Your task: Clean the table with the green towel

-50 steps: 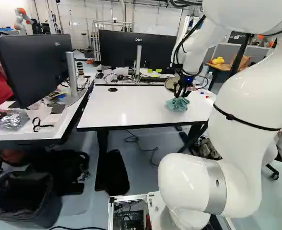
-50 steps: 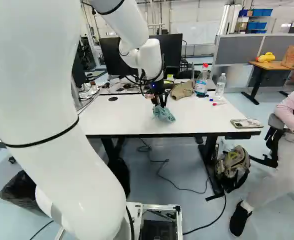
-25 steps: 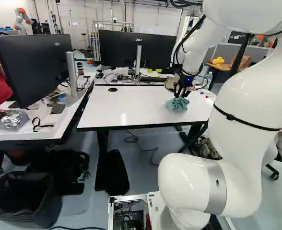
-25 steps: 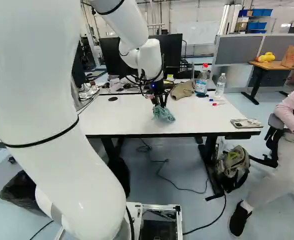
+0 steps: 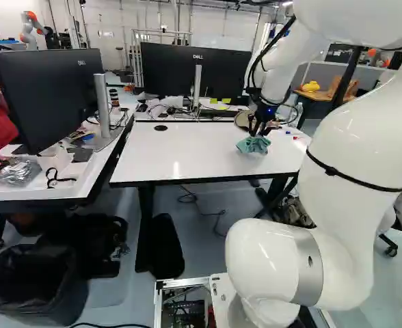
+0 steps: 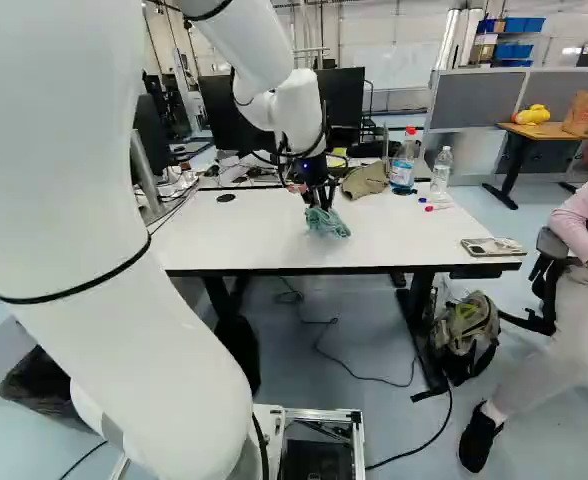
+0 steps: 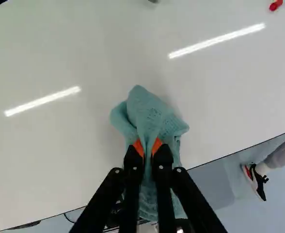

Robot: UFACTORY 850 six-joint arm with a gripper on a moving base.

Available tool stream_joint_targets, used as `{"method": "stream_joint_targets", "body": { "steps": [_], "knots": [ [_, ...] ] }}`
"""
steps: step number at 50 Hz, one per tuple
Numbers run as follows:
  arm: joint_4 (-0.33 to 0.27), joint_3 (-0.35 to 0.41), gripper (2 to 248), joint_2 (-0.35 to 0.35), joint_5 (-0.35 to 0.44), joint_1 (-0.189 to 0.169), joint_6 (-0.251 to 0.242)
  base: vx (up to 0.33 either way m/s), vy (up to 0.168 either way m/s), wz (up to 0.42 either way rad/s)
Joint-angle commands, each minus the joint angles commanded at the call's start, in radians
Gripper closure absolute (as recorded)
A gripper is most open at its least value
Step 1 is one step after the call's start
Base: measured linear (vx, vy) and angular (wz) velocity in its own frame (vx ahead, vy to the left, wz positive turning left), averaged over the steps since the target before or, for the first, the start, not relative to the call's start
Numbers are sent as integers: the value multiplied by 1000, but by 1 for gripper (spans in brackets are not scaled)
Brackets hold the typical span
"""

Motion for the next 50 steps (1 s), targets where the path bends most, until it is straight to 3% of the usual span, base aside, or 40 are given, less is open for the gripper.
{"method": "stream_joint_targets", "body": {
  "steps": [28, 50],
  "knots": [
    [0, -52, 212, 27, 0, 87, 0, 0, 0, 0],
    [0, -43, 212, 38, 0, 168, 0, 0, 0, 0]
  ]
}}
